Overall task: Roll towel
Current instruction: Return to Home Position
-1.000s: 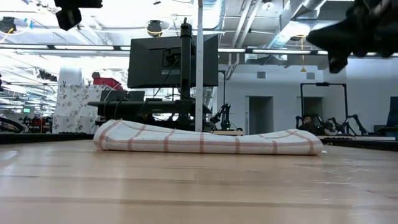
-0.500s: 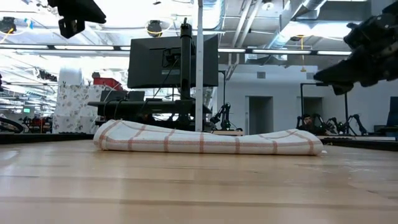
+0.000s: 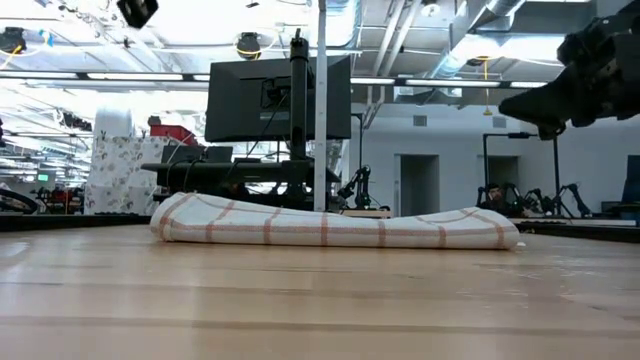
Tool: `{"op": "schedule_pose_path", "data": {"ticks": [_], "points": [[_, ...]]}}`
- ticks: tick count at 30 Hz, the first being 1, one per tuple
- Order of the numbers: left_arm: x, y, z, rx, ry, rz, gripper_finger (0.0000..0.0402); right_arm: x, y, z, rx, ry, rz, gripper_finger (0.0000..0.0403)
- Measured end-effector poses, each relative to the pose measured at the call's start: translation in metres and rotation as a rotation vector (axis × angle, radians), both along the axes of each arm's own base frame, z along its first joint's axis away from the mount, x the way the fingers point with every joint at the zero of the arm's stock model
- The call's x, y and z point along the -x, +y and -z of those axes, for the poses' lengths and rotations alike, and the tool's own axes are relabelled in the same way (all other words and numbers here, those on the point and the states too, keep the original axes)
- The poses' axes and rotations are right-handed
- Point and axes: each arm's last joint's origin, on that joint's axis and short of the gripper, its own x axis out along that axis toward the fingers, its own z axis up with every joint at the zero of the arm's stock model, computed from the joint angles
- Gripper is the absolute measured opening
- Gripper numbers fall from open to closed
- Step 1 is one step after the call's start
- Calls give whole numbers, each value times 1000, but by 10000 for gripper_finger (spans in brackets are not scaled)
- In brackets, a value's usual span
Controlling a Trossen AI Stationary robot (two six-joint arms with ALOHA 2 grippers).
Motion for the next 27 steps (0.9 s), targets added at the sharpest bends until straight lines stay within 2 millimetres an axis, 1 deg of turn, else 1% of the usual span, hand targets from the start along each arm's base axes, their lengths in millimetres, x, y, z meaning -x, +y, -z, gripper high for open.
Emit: {"op": "schedule_pose_path", "data": {"ticks": [2,4,6,9,10,13,16,21,27], "points": [[2,-1,0,-8,-3,26,22,8,-4,-9,-1,41,57,45],[5,-1,-1,-8,-7,31,22,15,-7,-9,-26,100,104,45],[7,-1,-1,-9,-16,31,22,14,-9,-3,-37,120,132,45],[6,-1,1,-11,-37,31,22,10,-10,-1,-44,63,120,45],[5,-1,4,-11,-43,30,22,8,-10,3,-56,52,110,45],[-2,-2,14,-4,-68,29,22,2,-8,2,-67,-67,-6,45],[-9,-3,28,21,-88,24,22,-1,-5,6,-70,-100,-96,45],[-16,-4,49,84,-112,15,22,-4,-5,9,-74,-68,-117,45],[-19,-4,58,113,-133,12,22,-8,-4,14,-83,-42,-155,45]]}}
